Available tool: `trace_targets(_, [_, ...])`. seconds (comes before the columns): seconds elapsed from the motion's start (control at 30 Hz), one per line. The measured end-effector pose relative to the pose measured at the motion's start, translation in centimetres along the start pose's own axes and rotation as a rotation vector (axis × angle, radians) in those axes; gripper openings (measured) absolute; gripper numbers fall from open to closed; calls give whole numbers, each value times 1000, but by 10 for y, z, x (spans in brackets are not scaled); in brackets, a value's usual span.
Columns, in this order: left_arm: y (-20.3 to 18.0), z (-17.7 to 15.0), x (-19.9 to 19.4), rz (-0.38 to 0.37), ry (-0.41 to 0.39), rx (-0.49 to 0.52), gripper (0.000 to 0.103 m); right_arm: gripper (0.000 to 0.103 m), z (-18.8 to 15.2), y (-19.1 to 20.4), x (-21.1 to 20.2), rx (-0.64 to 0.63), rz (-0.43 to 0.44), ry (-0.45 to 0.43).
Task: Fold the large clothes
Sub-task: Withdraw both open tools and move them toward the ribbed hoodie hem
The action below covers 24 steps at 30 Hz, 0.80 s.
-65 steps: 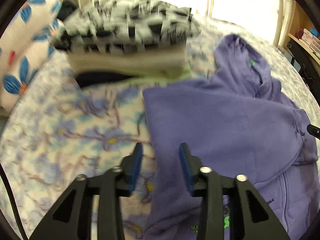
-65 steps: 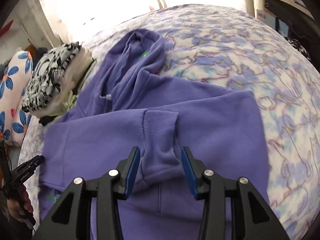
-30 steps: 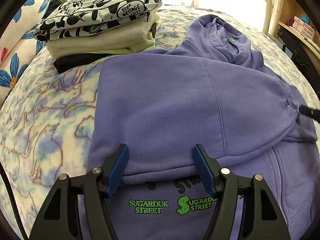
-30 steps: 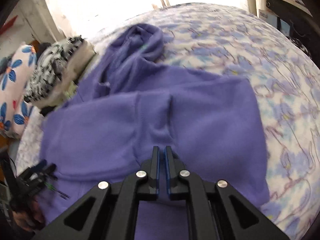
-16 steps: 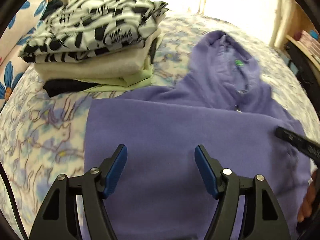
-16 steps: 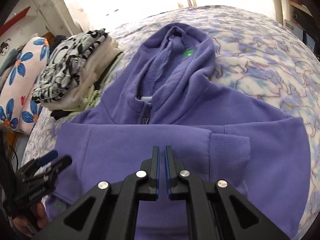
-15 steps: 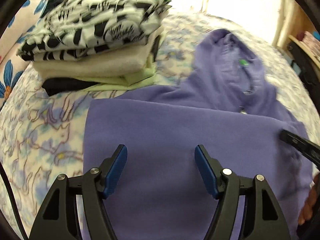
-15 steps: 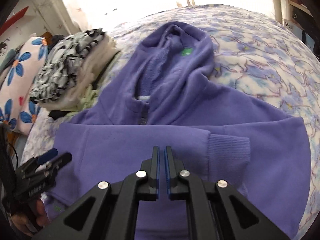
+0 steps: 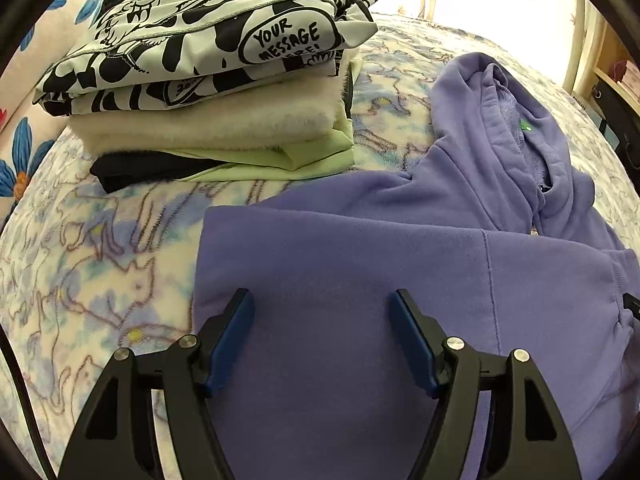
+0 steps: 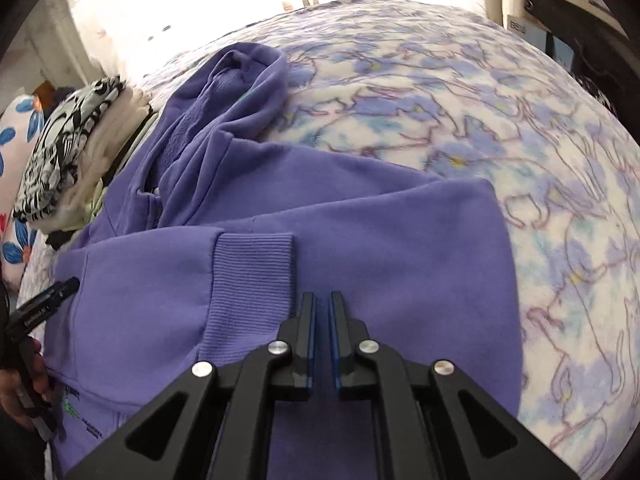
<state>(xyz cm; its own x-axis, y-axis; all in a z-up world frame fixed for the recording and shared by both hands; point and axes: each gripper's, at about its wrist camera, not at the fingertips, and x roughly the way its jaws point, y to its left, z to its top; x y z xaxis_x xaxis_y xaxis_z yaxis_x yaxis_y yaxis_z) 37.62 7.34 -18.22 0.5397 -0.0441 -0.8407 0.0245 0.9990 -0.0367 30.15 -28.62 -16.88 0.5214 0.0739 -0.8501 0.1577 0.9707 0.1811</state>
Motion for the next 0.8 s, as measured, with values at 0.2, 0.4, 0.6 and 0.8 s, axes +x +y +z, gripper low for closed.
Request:
trace_targets(0.2, [4, -7, -18, -10, 29, -13, 70, 6, -3, 5, -22, 21, 10, -23])
trace_targets(0.4, [10, -22, -47, -12, 44, -11, 76, 6, -13, 14, -56, 14, 32, -46])
trace_targets(0.6, [15, -40, -85, -30, 60, -10, 76, 16, -27, 29, -99, -30, 40, -75])
trace_targets(0.8, [12, -58, -133, -42, 33, 33, 76, 28, -44, 43, -148, -66, 19, -123])
